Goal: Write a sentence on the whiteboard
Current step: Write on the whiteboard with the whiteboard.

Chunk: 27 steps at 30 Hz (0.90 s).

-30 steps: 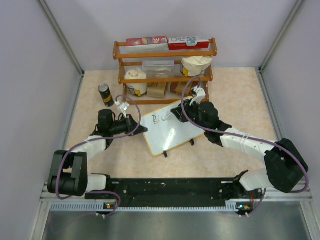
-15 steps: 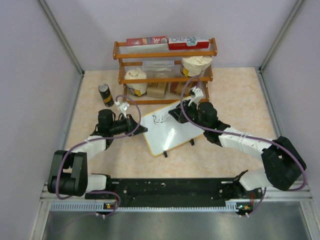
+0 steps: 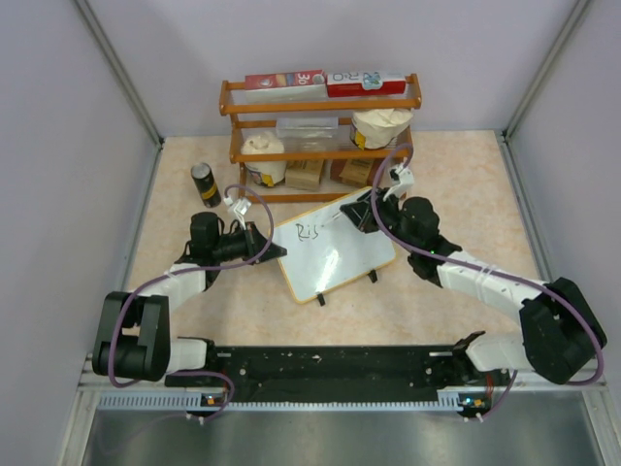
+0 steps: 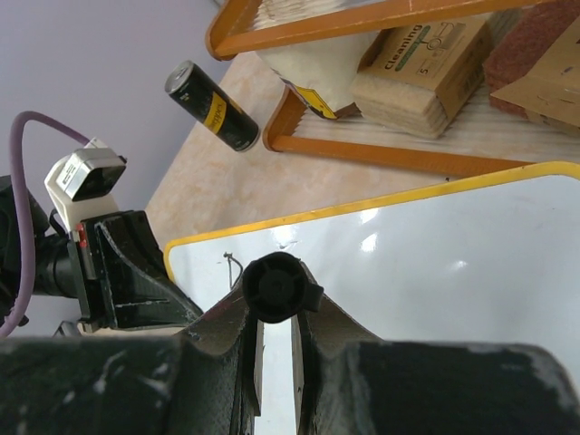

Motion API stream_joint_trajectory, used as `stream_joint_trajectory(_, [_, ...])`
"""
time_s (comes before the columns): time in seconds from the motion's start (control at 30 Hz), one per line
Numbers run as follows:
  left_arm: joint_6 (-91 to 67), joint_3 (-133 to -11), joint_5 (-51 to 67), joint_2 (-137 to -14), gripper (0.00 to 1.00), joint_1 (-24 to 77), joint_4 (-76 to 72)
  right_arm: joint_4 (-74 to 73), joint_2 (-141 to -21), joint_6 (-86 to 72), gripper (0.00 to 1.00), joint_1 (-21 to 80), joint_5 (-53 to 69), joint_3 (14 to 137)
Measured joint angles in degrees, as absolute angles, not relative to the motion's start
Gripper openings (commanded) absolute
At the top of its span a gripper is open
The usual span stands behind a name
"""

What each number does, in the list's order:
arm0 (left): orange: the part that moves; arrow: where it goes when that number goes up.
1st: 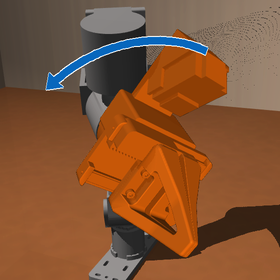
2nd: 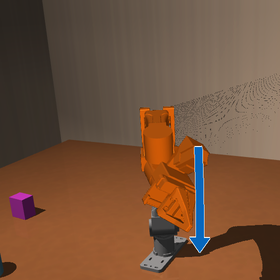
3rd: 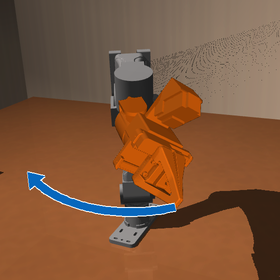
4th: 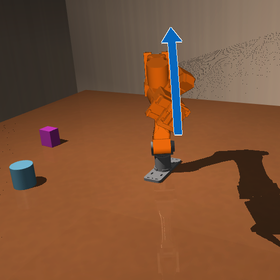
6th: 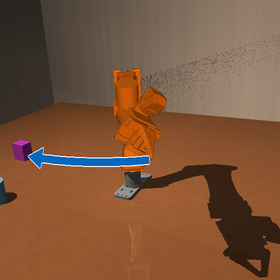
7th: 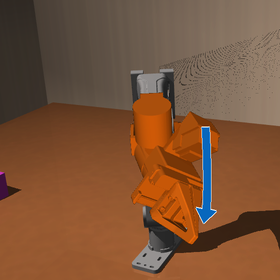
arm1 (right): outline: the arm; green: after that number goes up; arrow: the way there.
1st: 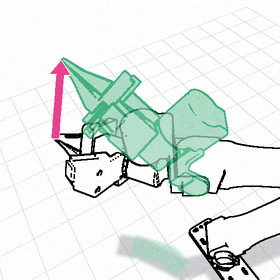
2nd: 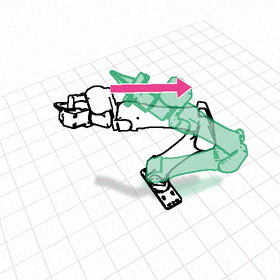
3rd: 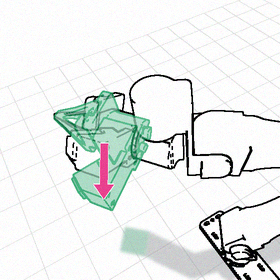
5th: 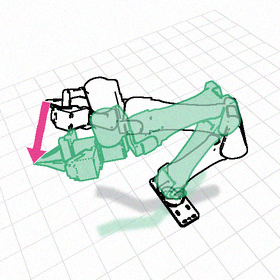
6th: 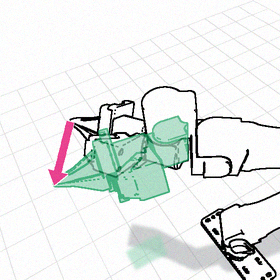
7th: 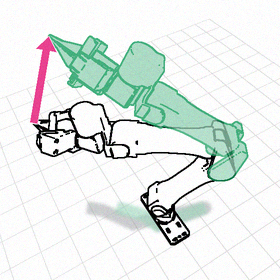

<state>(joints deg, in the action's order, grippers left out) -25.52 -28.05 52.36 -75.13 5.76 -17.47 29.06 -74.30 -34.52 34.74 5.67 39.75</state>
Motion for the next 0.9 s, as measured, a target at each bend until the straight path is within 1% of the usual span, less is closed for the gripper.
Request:
stream_joint_trajectory(0.6, [-25.5,-28.0,52.3,-75.2,0.00,5.8,-17.5,28.8,-79.3,-34.3,0.00,34.7,8.1,41.6])
stream_joint_trajectory(0.9, [-25.5,-28.0,52.2,-75.2,0.00,5.8,-17.4,26.5,-78.8,-34.3,0.00,34.7,5.6,42.5])
